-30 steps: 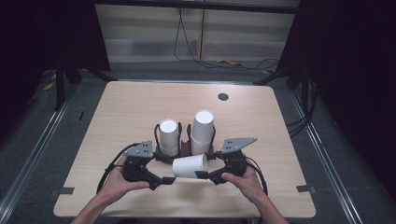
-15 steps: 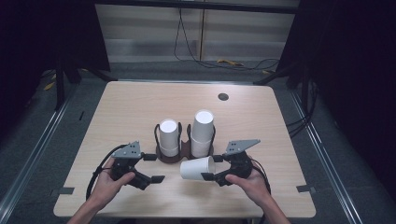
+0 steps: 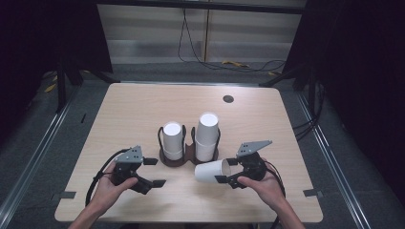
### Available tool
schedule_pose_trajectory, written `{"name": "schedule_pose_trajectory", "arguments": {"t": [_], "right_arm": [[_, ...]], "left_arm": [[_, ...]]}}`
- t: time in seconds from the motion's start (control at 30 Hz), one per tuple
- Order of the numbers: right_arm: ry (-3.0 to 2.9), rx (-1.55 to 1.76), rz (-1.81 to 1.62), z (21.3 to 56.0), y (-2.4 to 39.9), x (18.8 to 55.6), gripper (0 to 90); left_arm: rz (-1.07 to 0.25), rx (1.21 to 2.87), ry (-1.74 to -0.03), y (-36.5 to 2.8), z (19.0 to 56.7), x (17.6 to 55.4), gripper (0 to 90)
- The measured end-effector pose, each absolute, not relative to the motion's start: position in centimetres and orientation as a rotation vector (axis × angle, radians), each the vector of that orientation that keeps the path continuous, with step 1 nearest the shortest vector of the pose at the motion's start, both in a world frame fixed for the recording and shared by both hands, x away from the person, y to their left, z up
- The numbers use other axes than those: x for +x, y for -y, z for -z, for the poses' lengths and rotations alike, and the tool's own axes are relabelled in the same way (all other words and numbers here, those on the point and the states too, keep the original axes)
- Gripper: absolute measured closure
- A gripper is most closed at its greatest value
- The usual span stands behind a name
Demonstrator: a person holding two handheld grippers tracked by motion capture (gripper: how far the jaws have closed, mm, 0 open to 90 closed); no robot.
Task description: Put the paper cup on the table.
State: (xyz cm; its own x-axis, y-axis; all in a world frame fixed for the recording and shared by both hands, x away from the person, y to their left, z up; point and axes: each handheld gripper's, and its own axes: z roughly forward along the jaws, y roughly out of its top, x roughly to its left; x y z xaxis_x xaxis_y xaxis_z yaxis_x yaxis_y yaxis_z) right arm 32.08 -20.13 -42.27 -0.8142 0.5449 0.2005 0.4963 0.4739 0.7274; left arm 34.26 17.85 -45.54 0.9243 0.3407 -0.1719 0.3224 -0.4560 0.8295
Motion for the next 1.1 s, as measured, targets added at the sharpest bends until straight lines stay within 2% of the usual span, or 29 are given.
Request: {"name": "schedule_pose_trajectory", "arguments": {"t": [0.2, 0.63, 1.1], "right_arm": [[-2.645, 0.97, -1.205, 41.9, 21.5, 32.3, 26.9], [-2.621, 1.04, -1.056, 40.6, 23.5, 33.2, 26.8], [-2.631, 1.08, -0.871, 38.8, 24.0, 36.0, 26.0]], "left_arm": [[-0.051, 2.079, -0.471, -18.1, 45.4, 34.3, 15.8], [-0.025, 2.104, -0.486, -18.1, 45.6, 34.3, 15.9], [-0.037, 2.105, -0.497, -18.2, 45.8, 34.5, 15.9]]}}
